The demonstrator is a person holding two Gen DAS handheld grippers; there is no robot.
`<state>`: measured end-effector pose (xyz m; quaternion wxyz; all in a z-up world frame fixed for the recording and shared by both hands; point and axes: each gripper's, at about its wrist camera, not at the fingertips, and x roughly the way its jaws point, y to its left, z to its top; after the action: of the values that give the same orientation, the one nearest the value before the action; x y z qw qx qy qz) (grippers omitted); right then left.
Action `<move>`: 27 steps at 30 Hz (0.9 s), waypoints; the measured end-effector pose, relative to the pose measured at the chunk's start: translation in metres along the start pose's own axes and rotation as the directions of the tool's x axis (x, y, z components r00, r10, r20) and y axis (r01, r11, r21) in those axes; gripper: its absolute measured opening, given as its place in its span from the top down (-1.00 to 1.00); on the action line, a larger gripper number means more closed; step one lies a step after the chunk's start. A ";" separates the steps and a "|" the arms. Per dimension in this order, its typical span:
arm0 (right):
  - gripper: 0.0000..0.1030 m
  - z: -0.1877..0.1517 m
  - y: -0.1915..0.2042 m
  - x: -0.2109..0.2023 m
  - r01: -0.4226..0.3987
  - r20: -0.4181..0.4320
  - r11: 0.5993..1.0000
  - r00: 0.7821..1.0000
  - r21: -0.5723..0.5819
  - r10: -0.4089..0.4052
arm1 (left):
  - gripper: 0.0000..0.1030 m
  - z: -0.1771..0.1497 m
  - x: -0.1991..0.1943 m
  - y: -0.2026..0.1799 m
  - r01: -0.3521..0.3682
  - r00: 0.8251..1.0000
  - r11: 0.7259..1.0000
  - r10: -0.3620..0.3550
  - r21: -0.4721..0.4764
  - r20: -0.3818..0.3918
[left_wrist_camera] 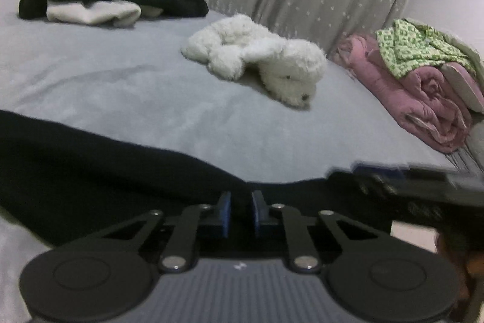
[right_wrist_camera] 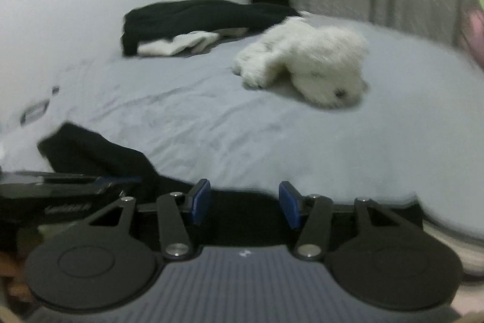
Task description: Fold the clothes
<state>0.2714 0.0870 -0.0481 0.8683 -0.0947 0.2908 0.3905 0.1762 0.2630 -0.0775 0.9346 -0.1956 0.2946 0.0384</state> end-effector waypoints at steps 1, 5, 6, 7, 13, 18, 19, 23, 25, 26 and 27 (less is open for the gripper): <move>-0.07 0.002 0.000 0.007 -0.011 -0.010 0.999 1.000 -0.030 0.010 | 0.76 0.000 0.001 0.001 0.002 1.000 1.000 -0.002 -0.001 -0.004; 0.09 0.003 -0.003 0.033 -0.069 -0.083 0.992 0.995 -0.102 0.061 | 0.76 -0.001 0.003 0.004 0.009 1.000 1.000 -0.009 -0.012 -0.014; 0.22 0.001 -0.002 0.039 -0.073 -0.105 0.990 0.993 -0.124 0.061 | 0.76 -0.001 0.003 0.004 0.006 1.000 1.000 -0.006 -0.010 -0.015; 0.54 -0.001 0.000 0.041 -0.079 -0.112 0.987 0.992 -0.139 0.064 | 0.76 -0.001 0.003 0.005 0.006 1.000 1.000 -0.007 -0.011 -0.015; 0.94 -0.009 0.006 0.029 0.032 0.041 0.989 0.999 -0.143 -0.026 | 0.75 0.000 0.000 0.006 0.021 1.000 1.000 -0.021 -0.015 -0.002; 0.89 -0.015 0.003 0.048 0.070 0.015 0.991 0.998 -0.116 -0.069 | 0.75 0.000 0.001 0.005 0.010 1.000 1.000 -0.010 0.004 -0.009; 0.85 -0.015 0.003 0.047 0.072 0.016 0.991 0.997 -0.116 -0.070 | 0.75 0.000 0.001 0.005 0.011 1.000 1.000 -0.011 0.004 -0.009; 0.32 -0.008 -0.014 0.024 0.097 0.054 0.995 0.994 -0.027 -0.095 | 0.75 0.001 0.001 0.008 0.018 1.000 1.000 -0.018 -0.009 -0.009; 0.32 -0.010 -0.026 0.006 0.119 0.062 0.993 0.991 0.016 -0.120 | 0.75 0.001 0.001 0.009 0.022 1.000 1.000 -0.022 -0.018 -0.010; 0.32 -0.012 -0.032 -0.003 0.131 0.062 0.991 0.989 0.037 -0.133 | 0.75 0.001 0.001 0.009 0.021 1.000 1.000 -0.022 -0.019 -0.011; 0.32 -0.014 -0.037 -0.011 0.138 0.059 0.989 0.988 0.056 -0.141 | 0.75 0.001 0.001 0.008 0.020 1.000 1.000 -0.021 -0.019 -0.011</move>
<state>0.2863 0.0491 -0.0556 0.9043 -0.0803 0.2662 0.3240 0.1761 0.2711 -0.0800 0.9314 -0.2075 0.2975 0.0304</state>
